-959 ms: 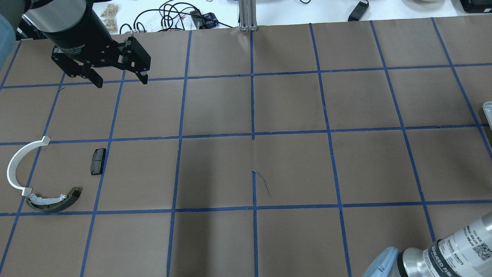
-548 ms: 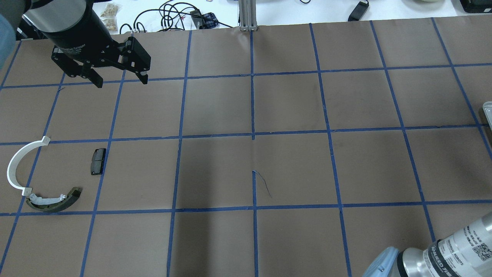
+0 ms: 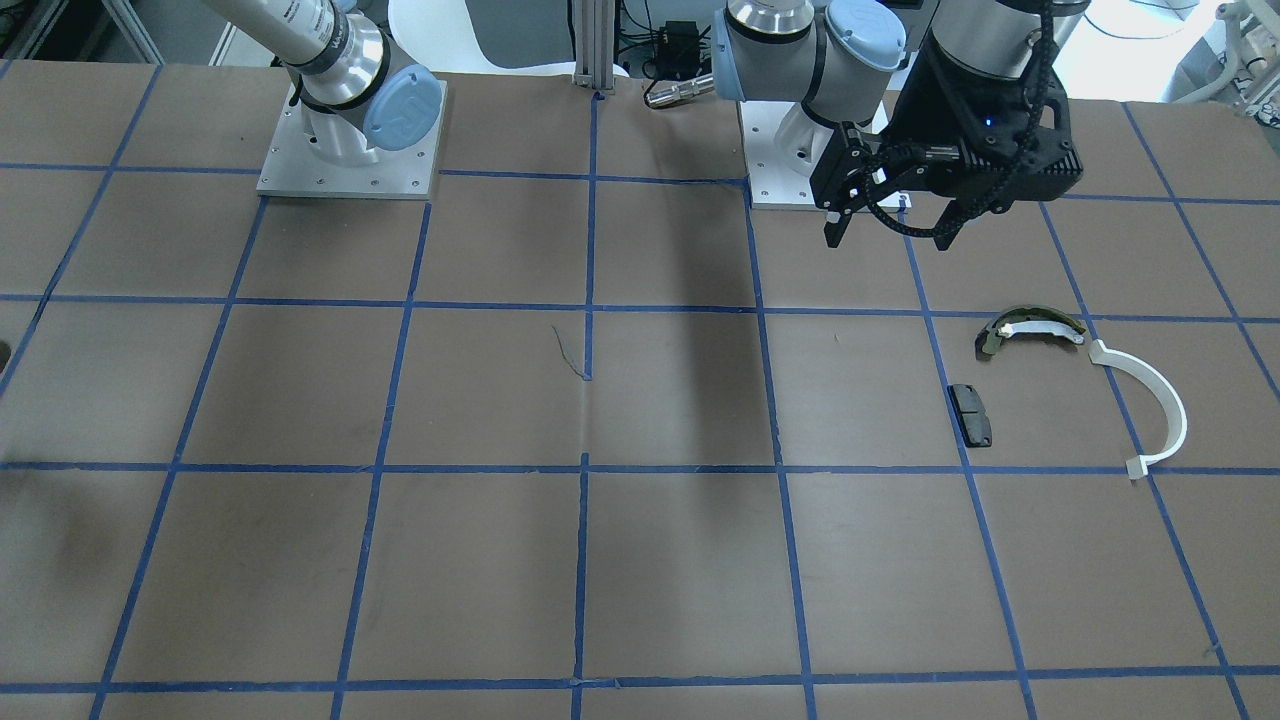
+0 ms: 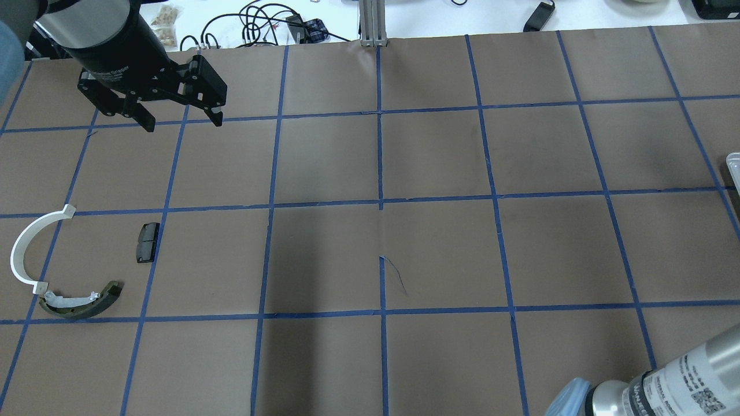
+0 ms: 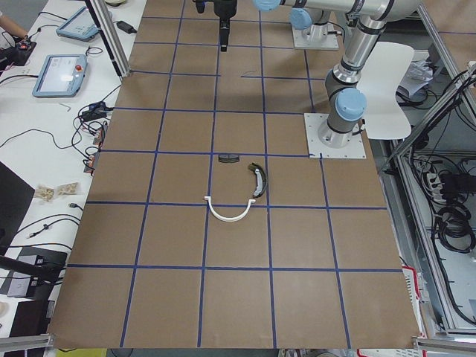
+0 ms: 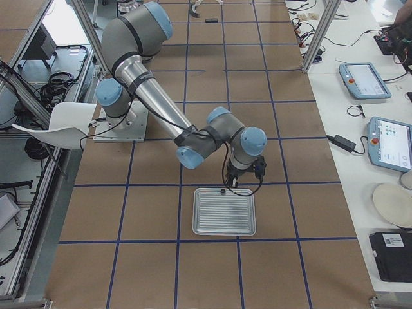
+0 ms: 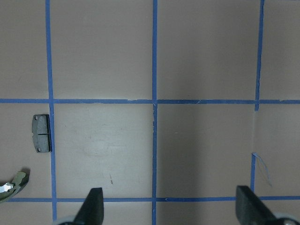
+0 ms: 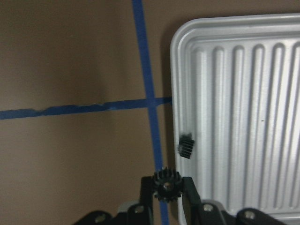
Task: Place bearing gear from tray to pile
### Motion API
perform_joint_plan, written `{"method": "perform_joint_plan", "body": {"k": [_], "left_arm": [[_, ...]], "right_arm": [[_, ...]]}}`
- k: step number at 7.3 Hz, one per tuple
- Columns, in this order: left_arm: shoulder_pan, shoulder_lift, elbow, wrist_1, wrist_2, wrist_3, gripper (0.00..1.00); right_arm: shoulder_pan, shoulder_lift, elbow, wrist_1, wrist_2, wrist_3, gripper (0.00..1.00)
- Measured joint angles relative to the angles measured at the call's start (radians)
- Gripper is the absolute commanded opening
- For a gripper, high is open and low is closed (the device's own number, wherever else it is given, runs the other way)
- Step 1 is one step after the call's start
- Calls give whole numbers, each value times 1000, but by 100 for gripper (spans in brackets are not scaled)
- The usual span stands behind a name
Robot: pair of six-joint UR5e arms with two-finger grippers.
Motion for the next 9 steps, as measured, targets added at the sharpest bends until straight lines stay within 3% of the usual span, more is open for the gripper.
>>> {"method": "perform_joint_plan", "body": {"k": [3, 7, 9], "left_arm": [[0, 0, 0, 0, 0, 0, 100], [0, 1, 0, 0, 0, 0, 100], [0, 0, 0, 0, 1, 0, 100]], "right_arm": [[220, -57, 4, 120, 103, 277, 0], [611, -79, 5, 104, 173, 803, 0], [775, -65, 37, 36, 205, 1008, 0]]}}
